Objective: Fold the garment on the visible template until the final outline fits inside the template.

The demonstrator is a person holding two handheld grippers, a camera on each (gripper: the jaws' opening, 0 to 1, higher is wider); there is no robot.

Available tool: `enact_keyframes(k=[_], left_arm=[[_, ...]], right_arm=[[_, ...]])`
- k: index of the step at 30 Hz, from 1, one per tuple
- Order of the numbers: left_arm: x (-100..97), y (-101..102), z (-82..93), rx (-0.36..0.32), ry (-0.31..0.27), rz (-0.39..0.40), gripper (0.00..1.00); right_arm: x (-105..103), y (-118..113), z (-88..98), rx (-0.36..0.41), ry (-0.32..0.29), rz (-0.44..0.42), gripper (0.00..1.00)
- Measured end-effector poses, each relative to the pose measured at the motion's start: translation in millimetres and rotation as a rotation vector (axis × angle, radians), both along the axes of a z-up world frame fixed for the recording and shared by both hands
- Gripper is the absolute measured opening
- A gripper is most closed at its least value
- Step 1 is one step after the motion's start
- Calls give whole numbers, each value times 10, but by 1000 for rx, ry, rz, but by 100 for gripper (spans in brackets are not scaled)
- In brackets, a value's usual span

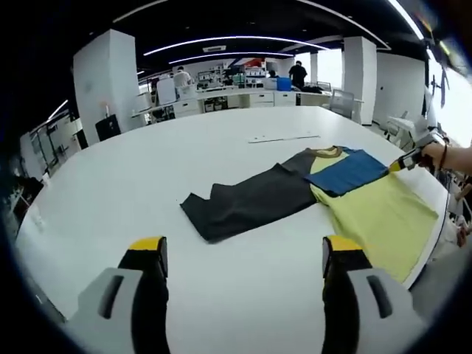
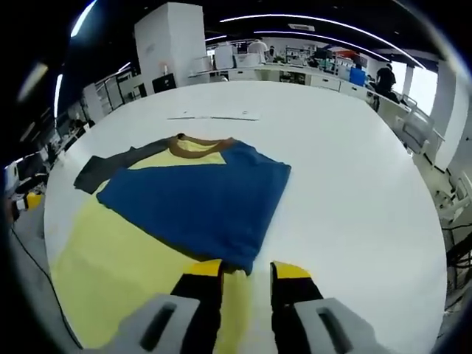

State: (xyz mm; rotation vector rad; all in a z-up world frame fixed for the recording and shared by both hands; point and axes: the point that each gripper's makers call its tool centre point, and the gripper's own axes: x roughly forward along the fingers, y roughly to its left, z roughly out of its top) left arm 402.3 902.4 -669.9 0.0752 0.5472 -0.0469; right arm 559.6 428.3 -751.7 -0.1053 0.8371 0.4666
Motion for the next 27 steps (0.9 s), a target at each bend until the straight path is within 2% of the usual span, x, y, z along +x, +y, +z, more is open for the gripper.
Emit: enact_keyframes(k=[8, 13, 15, 16, 20, 24, 27], left_arm=[[262, 217, -21, 1, -19, 43, 74], [384, 407, -77, 30, -11, 79, 65], [414, 513, -116, 73, 5, 99, 61], [430, 558, -137, 87, 11, 109, 59], [504, 657, -220, 67, 11, 144, 51], [599, 766, -328, 62, 28, 172, 46], [670, 811, -415, 28, 40, 190, 44]], right_arm=[[-137, 52, 261, 72, -7, 30, 63], [-247, 103, 414, 114, -19, 45, 73], [-292, 119, 469, 126, -22, 47, 78], [-314, 132, 497, 128, -26, 54, 80], [-425, 202, 581, 124, -38, 87, 84], [-569, 279, 658, 115, -46, 125, 84], [-640, 305, 716, 104, -60, 136, 84]])
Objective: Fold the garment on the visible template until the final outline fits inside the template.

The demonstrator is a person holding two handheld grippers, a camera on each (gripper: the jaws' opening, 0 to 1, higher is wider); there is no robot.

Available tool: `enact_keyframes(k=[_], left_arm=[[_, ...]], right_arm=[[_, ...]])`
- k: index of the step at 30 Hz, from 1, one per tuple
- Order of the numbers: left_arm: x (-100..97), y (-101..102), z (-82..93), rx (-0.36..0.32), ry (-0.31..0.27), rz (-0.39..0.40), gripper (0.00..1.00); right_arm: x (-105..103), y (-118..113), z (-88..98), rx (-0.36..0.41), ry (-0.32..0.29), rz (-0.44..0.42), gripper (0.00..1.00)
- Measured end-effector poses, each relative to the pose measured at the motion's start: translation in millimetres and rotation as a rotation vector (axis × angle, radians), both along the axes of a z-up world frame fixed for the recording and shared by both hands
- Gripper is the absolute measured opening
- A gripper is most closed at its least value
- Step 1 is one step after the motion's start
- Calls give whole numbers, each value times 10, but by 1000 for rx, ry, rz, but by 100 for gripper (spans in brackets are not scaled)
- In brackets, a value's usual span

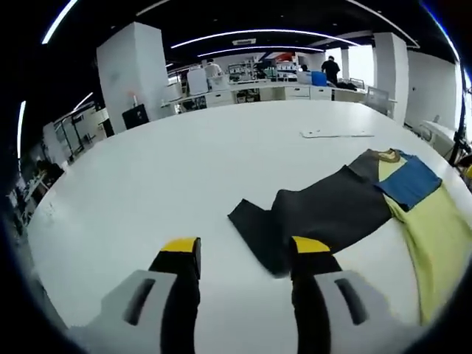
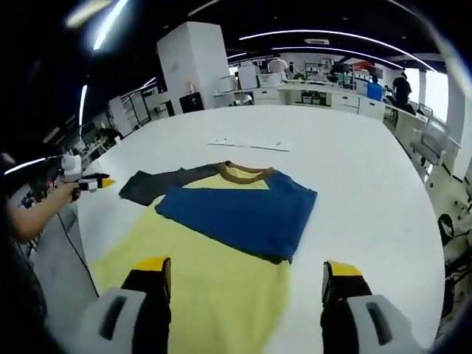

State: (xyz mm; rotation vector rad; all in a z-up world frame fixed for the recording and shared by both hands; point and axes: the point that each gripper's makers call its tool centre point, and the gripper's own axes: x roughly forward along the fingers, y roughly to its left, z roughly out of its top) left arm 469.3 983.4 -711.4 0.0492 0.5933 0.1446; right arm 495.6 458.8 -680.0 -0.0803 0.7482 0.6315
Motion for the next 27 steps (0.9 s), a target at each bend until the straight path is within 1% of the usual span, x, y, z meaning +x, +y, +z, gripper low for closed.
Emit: enact_keyframes(k=[8, 10, 13, 16, 17, 18, 19, 20, 22, 23, 24, 25, 27], left_arm=[[175, 9, -317, -19, 52, -12, 36], [203, 20, -381, -7, 65, -19, 34], [221, 48, -439, -20, 73, -7, 31], [234, 58, -489, -19, 85, -8, 29], [234, 46, -505, -42, 86, -8, 28], [271, 10, -486, -81, 53, -6, 26], [249, 17, -518, -85, 72, -6, 24], [265, 0, -511, -96, 58, -8, 22], [277, -54, -522, -119, 56, -25, 15], [287, -104, -530, -158, 49, -23, 12], [308, -126, -524, -183, 34, -15, 10], [299, -92, -530, -165, 40, -7, 11], [315, -87, -534, -156, 42, -8, 10]], right_arm=[[-153, 59, 107, 29, -9, 4, 84], [-188, 73, 134, 41, -7, 6, 86], [-235, 100, 184, 49, -13, 7, 90], [-287, 134, 222, 43, -21, 20, 94], [-309, 145, 229, 38, -21, 27, 95], [-324, 148, 230, 33, -19, 31, 95], [-340, 143, 230, 24, -17, 34, 94], [-346, 138, 231, 18, -19, 33, 94], [-347, 112, 223, 8, -20, 27, 94], [-350, 105, 221, 6, -20, 24, 94], [-357, 100, 219, 6, -19, 22, 94], [-360, 99, 219, 5, -18, 21, 94], [-368, 97, 221, 8, -20, 17, 94]])
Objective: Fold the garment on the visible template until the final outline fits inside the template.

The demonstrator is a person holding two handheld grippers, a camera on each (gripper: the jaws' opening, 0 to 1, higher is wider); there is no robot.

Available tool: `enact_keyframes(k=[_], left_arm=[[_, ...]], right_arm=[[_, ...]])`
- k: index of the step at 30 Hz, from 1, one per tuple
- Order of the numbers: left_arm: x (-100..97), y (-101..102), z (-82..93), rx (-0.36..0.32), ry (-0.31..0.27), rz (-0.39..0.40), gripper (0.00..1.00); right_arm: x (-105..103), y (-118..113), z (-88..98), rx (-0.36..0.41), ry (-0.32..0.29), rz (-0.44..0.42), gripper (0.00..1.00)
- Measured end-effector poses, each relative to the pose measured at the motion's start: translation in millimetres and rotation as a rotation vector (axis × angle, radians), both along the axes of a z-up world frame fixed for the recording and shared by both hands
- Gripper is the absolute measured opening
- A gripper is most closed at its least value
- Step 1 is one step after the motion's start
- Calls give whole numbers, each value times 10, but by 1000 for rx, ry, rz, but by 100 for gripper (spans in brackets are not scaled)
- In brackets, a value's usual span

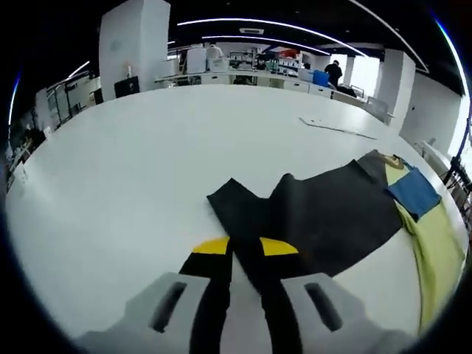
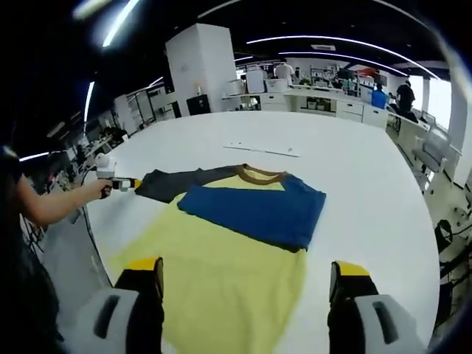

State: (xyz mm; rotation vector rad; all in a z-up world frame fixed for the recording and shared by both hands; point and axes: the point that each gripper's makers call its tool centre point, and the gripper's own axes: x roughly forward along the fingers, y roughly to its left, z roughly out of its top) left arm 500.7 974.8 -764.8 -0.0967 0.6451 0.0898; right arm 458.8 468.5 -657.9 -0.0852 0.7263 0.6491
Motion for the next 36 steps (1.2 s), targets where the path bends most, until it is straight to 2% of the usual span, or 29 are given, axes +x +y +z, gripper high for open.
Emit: enact_keyframes(k=[2, 3, 4, 5, 8, 13, 18, 20, 24, 32, 36], left_arm=[[10, -16, 3, -20, 0, 2, 6], [11, 12, 4, -47, -13, 43, 2], [20, 16, 9, -51, -30, 43, 0], [3, 76, 16, -38, -39, 83, 0], [-70, 152, 38, 7, -40, 119, 0], [-162, 150, 28, 2, -44, 158, 0], [-175, 151, 27, -9, -43, 191, 0], [-161, 150, 93, -34, -78, 214, 0], [-164, 115, 166, -29, -87, 214, 0], [-92, -116, 392, -4, -118, 156, 0], [-35, -254, 509, 18, -126, 116, 0]], right_arm=[[-9, -9, -9, -1, 5, -6, 93], [-16, -17, -18, -12, 7, -6, 93], [-20, -24, -23, -21, 7, -5, 92], [-27, -30, -26, -34, 7, -4, 92], [-25, -44, -12, -48, -3, -3, 92], [-30, -47, 7, -34, -11, -4, 92], [-48, -53, -26, -33, -1, -2, 94], [-51, -42, -31, -24, -1, -3, 96], [-74, -36, -70, -33, 13, 2, 97], [-88, -4, -109, -32, 23, 24, 97], [-107, -20, -155, -75, 28, 45, 99]])
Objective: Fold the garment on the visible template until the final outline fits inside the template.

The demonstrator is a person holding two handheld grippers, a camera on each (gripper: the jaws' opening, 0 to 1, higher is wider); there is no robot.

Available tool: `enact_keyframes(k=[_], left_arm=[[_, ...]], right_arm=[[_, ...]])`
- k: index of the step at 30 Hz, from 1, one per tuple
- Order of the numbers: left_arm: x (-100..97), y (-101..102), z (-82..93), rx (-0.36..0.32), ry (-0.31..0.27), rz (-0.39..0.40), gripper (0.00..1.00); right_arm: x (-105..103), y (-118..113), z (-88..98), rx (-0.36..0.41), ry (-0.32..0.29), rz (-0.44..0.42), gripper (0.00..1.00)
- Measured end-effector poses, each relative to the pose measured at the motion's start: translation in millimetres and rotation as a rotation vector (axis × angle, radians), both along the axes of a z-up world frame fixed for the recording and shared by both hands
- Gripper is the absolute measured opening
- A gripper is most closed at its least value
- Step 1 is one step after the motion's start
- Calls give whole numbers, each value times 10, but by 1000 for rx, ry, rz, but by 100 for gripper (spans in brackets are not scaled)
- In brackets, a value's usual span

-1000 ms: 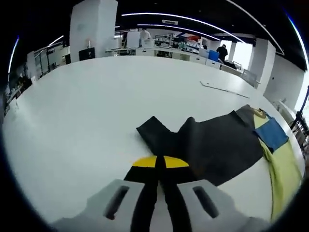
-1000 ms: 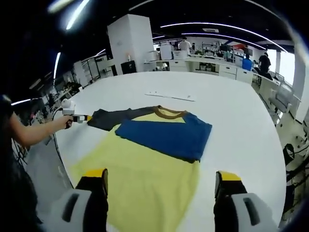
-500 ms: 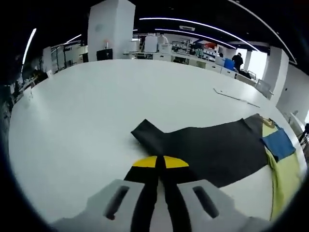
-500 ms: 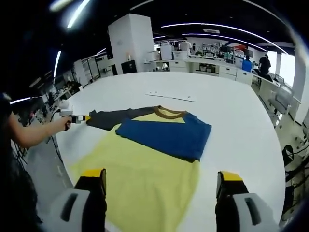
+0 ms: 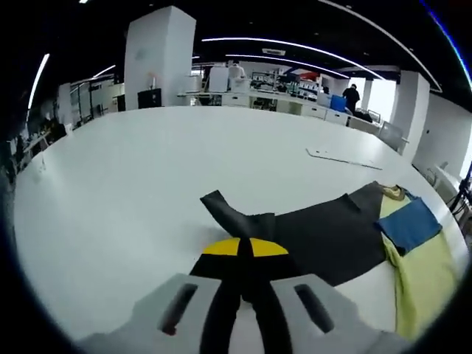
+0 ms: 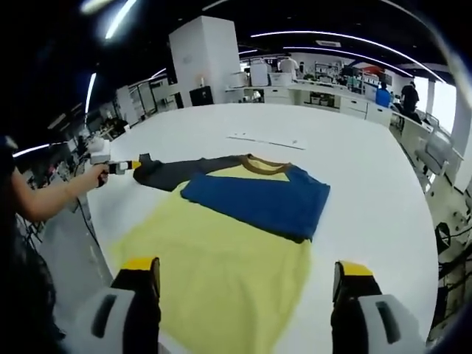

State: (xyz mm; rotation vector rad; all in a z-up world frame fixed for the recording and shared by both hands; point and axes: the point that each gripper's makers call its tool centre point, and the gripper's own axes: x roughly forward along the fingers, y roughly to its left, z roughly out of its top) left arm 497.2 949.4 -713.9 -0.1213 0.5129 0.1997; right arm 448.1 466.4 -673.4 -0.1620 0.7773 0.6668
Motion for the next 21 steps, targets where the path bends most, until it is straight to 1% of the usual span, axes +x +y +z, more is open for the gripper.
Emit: enact_keyframes(k=[2, 5, 7, 12, 18, 20, 21], left_arm=[[36, -83, 55, 4, 3, -19, 0], [116, -209, 172, 16, -19, -52, 0], [171, -293, 251, 32, -30, -75, 0], [301, -490, 418, 37, -57, -120, 0], [454, -740, 577, 40, -86, -162, 0], [516, -847, 660, 29, -124, -183, 0], [531, -880, 682, 27, -131, -185, 0]], right_arm=[[-14, 8, -15, -2, 7, 6, 99], [-40, 52, -25, 21, 22, 15, 99], [-57, 78, -34, 22, 24, 25, 99], [-77, 91, -48, 11, 23, 37, 99], [-92, 106, -41, 25, 20, 41, 99], [-90, 110, -47, 27, 20, 41, 99], [-96, 113, -49, 29, 22, 41, 99]])
